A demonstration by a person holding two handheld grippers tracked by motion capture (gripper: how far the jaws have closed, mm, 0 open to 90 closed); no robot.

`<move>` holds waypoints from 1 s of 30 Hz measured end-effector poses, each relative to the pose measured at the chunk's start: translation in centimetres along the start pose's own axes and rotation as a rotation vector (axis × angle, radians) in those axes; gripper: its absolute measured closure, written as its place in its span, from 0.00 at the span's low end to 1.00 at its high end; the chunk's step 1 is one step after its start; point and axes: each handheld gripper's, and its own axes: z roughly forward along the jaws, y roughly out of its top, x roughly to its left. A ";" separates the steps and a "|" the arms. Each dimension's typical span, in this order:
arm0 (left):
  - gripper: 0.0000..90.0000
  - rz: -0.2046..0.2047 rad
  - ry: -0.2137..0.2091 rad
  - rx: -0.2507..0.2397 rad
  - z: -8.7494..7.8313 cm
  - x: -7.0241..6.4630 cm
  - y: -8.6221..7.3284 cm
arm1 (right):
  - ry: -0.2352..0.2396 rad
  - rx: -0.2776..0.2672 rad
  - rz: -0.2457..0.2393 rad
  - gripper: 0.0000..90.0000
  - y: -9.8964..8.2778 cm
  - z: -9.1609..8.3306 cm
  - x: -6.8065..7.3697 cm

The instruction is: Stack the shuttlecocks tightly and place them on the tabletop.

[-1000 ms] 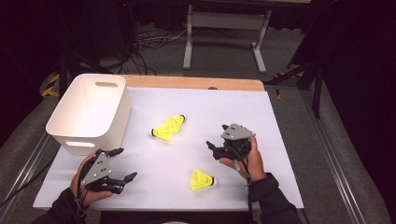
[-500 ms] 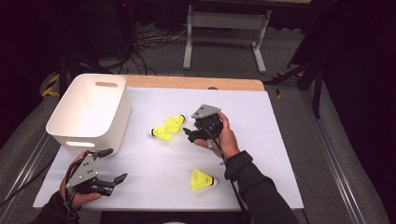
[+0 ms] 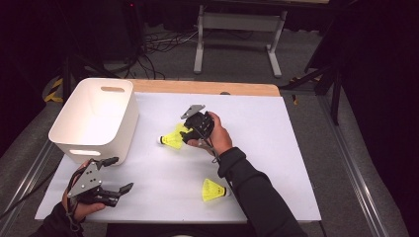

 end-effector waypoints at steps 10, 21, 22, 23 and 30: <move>0.12 -0.005 -0.019 0.006 0.0 0.1 0.2 | -0.068 0.054 -0.039 0.63 0.1 1.4 0.6; 0.13 0.012 -0.040 0.035 0.4 -0.1 0.0 | -0.149 0.075 -0.047 0.90 0.6 1.7 0.8; 0.13 0.012 -0.040 0.035 0.4 -0.1 0.0 | -0.149 0.075 -0.047 0.90 0.6 1.7 0.8; 0.13 0.013 -0.040 0.034 0.4 -0.1 0.0 | -0.158 0.076 -0.041 0.92 0.6 1.6 0.7; 0.13 0.028 -0.036 0.056 0.6 -0.1 -0.1 | -0.178 0.087 -0.016 1.00 0.1 0.8 -1.3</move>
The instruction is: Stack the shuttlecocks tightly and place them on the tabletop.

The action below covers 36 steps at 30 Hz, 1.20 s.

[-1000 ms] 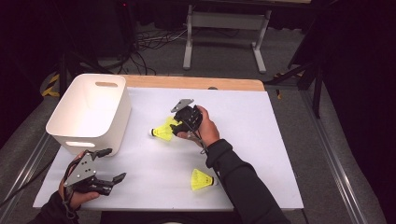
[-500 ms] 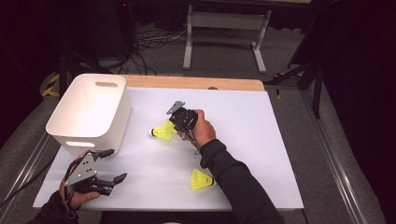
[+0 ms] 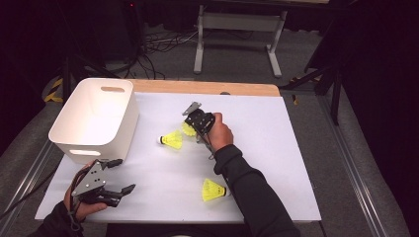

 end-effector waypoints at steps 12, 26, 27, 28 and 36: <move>0.12 -0.002 -0.003 -0.016 -0.1 0.0 0.1 | 0.105 -0.138 0.103 1.00 -2.6 -2.5 -2.5; 0.11 0.010 -0.002 -0.005 0.1 -0.2 0.1 | 0.327 -0.299 0.130 1.00 -6.9 -5.5 -1.9; 0.11 0.007 -0.003 -0.007 0.1 -0.2 0.1 | 0.340 -0.301 0.123 1.00 -7.0 -5.5 -1.7; 0.11 0.003 -0.003 -0.010 0.0 -0.2 0.1 | 0.362 -0.307 0.111 1.00 -7.3 -5.6 -1.3; 0.11 0.004 -0.004 -0.002 0.1 -0.2 0.1 | 0.432 -0.334 0.108 1.00 -8.7 -6.0 -0.5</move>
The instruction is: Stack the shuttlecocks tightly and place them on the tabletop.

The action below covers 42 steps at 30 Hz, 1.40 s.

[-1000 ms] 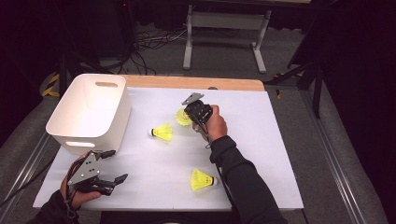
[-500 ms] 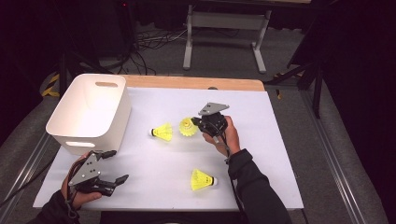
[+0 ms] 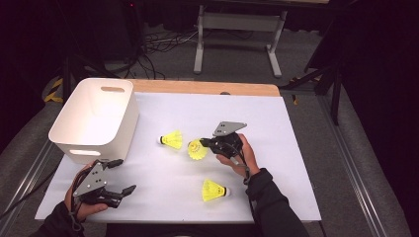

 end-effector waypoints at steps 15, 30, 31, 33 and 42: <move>0.11 0.014 -0.006 0.018 0.2 -0.1 0.0 | -0.018 0.105 -0.017 0.86 -2.7 -0.4 -0.3; 0.11 0.028 -0.011 0.026 0.3 -0.3 0.0 | -0.101 0.147 0.004 0.67 -4.0 -2.5 -0.1; 0.11 0.029 -0.011 0.026 0.3 -0.3 0.0 | -0.099 0.134 0.006 0.67 -3.9 -3.1 0.2; 0.11 0.036 -0.010 0.027 0.3 -0.3 0.0 | -0.095 0.124 0.006 0.68 -3.8 -3.9 0.6; 0.11 0.044 -0.003 0.031 0.4 -0.4 0.1 | -0.041 0.133 -0.023 0.63 -3.6 -4.5 3.2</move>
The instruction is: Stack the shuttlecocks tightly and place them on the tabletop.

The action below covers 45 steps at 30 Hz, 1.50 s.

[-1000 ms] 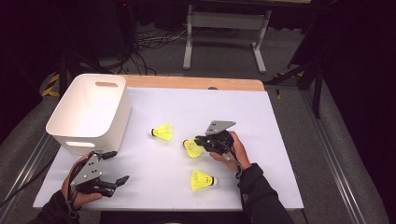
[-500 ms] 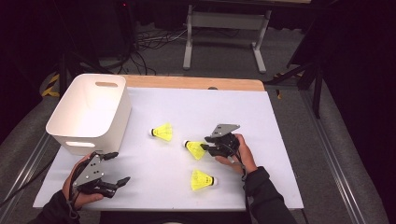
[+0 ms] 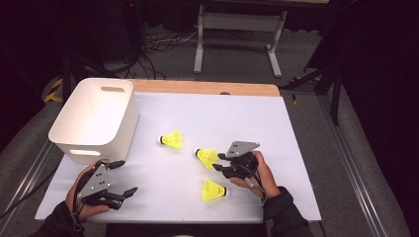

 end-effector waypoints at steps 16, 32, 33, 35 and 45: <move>0.10 0.006 -0.004 0.008 0.2 0.0 0.0 | 0.048 0.019 0.110 0.45 0.6 3.2 0.4; 0.10 0.008 -0.005 0.014 0.3 0.0 0.0 | 0.031 0.011 0.150 0.97 1.0 3.8 0.2; 0.10 0.008 -0.005 0.014 0.3 0.0 0.0 | 0.032 0.005 0.153 0.99 1.0 3.7 0.1; 0.10 0.009 -0.005 0.014 0.3 0.0 0.0 | 0.019 -0.001 0.146 1.00 1.0 3.5 0.2; 0.10 0.011 -0.005 0.014 0.4 0.0 0.0 | 0.010 -0.033 0.103 1.00 1.2 3.3 0.0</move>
